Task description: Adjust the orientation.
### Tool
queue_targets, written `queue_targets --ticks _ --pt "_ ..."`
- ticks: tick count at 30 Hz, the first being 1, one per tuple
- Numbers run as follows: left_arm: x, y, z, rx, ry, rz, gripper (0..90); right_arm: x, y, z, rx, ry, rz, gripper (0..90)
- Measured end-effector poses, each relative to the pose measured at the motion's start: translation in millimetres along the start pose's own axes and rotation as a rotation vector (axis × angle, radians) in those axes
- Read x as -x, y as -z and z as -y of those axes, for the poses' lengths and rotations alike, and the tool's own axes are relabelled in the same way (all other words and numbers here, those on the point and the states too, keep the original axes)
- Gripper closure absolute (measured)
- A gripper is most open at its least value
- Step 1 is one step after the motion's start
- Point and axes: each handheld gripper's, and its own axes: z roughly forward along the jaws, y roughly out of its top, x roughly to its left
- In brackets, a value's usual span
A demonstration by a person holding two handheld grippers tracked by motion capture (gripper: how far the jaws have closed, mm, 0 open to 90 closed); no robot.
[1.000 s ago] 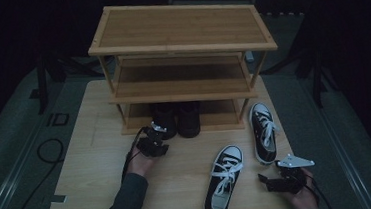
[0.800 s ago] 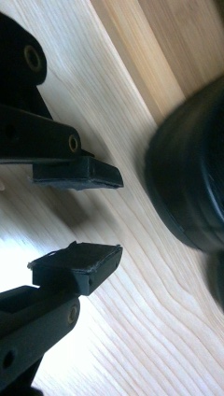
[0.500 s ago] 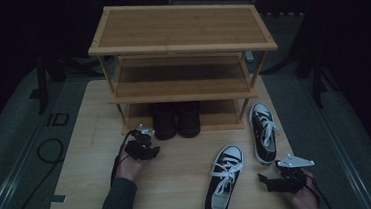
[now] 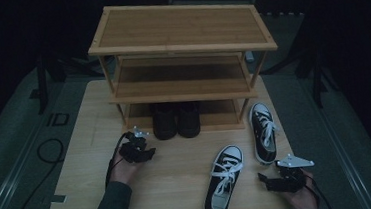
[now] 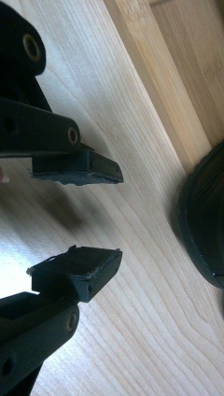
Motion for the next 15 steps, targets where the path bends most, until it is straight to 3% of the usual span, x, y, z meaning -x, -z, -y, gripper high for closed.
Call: queue_targets --ticks 7,11,15 --pt "0.9 7.9 10.0 0.048 0.023 0.012 55.9 -3.1 2.2 -2.3 -0.021 -0.007 0.003 18.2" --pt "1.4 10.2 11.5 0.052 0.023 0.008 55.6 -4.2 3.7 -2.1 -0.02 -0.01 0.006 22.8" --pt "0.5 12.1 14.9 0.065 0.042 0.006 55.5 -5.9 6.8 -2.3 -0.016 -0.01 -0.007 34.7"
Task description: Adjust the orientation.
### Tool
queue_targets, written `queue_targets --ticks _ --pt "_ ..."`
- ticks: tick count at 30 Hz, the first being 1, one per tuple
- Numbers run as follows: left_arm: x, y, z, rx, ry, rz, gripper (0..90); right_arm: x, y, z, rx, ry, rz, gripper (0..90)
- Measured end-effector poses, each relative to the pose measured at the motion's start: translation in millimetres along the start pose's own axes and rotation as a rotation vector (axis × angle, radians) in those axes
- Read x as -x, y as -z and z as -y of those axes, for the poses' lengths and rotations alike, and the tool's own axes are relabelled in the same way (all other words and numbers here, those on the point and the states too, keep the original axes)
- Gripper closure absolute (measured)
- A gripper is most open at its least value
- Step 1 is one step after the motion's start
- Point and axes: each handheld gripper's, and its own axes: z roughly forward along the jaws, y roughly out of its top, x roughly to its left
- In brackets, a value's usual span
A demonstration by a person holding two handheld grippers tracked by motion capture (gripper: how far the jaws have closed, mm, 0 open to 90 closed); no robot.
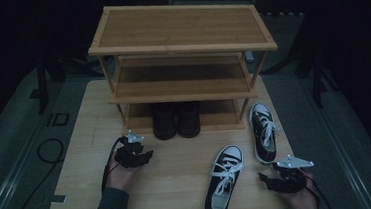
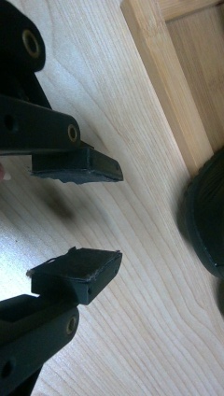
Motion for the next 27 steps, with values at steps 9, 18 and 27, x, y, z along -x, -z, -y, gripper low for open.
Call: queue_targets --ticks 9,18,27 --pt "-0.6 1.5 8.5 -0.01 0.013 -0.008 55.5 -12.0 6.3 -3.9 0.015 0.027 -0.036 54.0" --pt "-1.9 1.0 11.4 -0.017 0.013 -0.008 55.6 -42.7 4.2 -24.2 0.037 0.1 -0.101 72.9" --pt "-2.7 4.2 13.7 -0.012 0.013 -0.015 55.9 -61.1 -4.5 -32.4 -0.002 0.133 -0.143 82.5"
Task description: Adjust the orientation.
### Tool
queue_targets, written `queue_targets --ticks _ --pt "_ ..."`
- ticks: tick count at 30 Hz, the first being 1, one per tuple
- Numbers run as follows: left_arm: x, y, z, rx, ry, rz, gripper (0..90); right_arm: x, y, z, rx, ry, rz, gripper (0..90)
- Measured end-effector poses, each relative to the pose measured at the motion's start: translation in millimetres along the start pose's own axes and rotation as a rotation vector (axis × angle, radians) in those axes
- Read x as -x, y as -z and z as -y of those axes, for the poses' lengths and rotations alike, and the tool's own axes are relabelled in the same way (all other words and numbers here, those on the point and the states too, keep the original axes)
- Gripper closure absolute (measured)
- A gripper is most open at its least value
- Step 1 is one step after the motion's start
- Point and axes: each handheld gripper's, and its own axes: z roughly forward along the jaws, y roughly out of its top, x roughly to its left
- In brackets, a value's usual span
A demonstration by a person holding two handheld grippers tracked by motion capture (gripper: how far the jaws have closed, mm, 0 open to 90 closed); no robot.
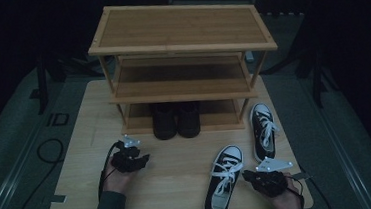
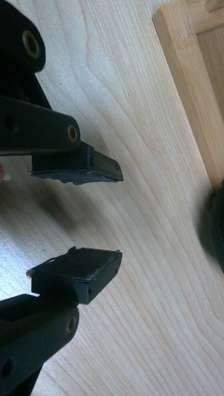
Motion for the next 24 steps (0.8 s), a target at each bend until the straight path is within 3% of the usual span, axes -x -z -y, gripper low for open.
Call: queue_targets --ticks 15,24 --pt "-0.4 1.4 0.8 -0.001 -0.002 -0.011 55.9 4.9 -19.7 -16.0 -0.026 0.002 0.04 84.3" --pt "-1.6 -2.2 3.1 -0.012 0.005 -0.01 55.9 10.3 -43.7 -47.8 -0.075 0.076 0.051 84.0"
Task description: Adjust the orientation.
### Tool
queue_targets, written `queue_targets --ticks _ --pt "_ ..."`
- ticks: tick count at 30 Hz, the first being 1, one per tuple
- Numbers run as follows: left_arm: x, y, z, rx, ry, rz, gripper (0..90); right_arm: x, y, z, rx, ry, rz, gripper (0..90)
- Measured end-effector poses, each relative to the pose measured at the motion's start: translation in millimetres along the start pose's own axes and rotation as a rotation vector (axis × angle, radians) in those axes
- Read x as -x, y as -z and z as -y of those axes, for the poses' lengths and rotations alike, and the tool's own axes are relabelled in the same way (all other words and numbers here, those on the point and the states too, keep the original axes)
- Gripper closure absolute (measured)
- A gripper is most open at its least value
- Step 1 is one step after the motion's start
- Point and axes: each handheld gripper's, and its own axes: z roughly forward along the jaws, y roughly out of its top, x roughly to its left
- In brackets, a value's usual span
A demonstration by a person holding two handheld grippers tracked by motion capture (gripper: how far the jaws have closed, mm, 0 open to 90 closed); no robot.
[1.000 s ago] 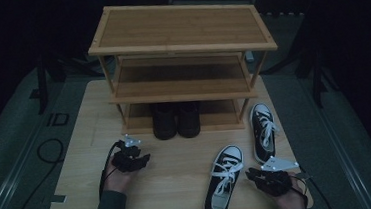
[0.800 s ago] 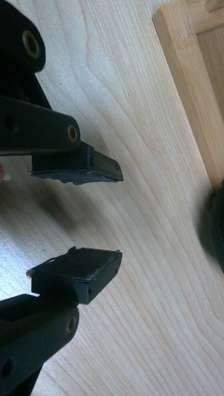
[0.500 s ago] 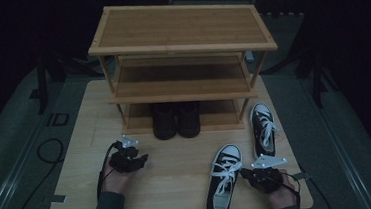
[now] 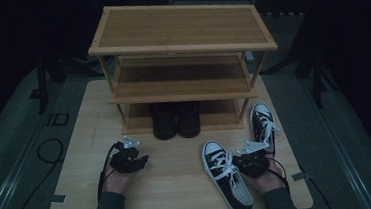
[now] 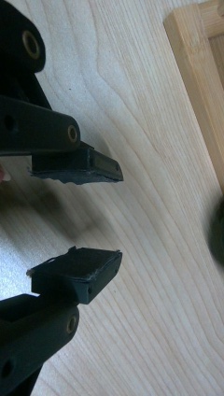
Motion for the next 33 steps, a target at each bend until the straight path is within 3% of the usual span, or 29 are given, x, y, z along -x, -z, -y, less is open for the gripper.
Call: queue_targets --ticks 11,13,21,30,33 --pt "0.0 -2.1 1.3 -0.01 -0.002 -0.001 55.7 3.4 -14.2 -25.8 -0.036 0.073 -0.043 81.0" --pt "-1.0 -2.5 2.4 -0.014 0.001 -0.002 55.7 5.0 -11.6 -29.2 -0.046 0.099 -0.042 78.0" --pt "-1.8 -3.5 4.1 -0.017 0.01 -0.005 54.8 9.8 4.6 -35.6 -0.039 0.112 -0.053 72.3" --pt "-3.1 -3.9 4.2 -0.012 0.023 0.006 52.3 13.1 19.4 -39.6 -0.063 0.16 -0.069 64.7" --pt "-2.9 -3.9 4.4 -0.011 0.024 0.006 51.7 13.6 21.8 -39.3 -0.059 0.151 -0.078 63.3"
